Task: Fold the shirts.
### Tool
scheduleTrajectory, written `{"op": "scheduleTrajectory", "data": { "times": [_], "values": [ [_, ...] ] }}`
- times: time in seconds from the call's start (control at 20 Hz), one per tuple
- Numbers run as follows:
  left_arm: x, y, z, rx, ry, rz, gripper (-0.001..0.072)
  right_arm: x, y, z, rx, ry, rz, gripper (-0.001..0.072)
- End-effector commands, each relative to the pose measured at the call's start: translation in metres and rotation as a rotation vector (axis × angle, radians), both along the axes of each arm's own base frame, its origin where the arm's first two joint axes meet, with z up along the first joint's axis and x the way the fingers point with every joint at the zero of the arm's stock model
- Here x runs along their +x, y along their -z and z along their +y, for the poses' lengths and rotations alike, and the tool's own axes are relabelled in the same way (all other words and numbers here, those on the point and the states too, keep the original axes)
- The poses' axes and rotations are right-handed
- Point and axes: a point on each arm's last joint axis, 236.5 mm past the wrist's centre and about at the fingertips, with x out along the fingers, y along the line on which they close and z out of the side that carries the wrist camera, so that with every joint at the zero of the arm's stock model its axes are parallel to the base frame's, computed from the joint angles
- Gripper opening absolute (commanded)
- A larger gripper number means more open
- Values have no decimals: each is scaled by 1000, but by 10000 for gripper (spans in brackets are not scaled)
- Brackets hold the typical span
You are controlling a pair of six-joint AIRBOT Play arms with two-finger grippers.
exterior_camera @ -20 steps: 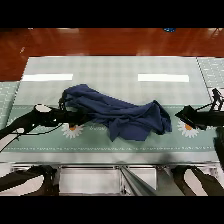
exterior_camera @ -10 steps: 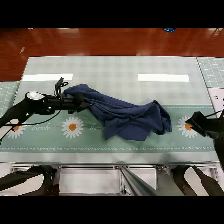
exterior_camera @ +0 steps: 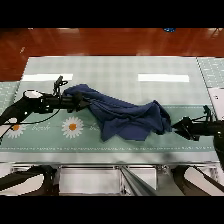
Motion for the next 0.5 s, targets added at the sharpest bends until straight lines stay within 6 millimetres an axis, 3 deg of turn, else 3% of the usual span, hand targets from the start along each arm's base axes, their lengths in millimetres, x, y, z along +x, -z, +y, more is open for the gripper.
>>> {"op": "scheduleTrajectory", "data": {
  "times": [0.0, 0.2, 0.25, 0.3, 0.4, 0.45],
  "values": [
    [0, -1, 0, -1, 1, -2, 18, 21, 7, 15, 105, 23, -54, 405],
    [0, -1, -1, 0, 5, -2, 18, 35, 24, 34, 84, -20, -46, 375],
    [-1, -1, -1, 0, 5, -2, 18, 41, 22, 41, 80, -47, -60, 248],
    [0, -1, -1, 0, 4, -3, 18, 45, 19, 49, 74, -99, -87, 28],
    [9, -11, 7, -13, -10, -22, 18, 59, -3, 58, 82, -171, -140, 20],
    [19, -28, 15, -31, -17, -54, 18, 74, -24, 54, 75, -176, -189, 20]
  ]
}}
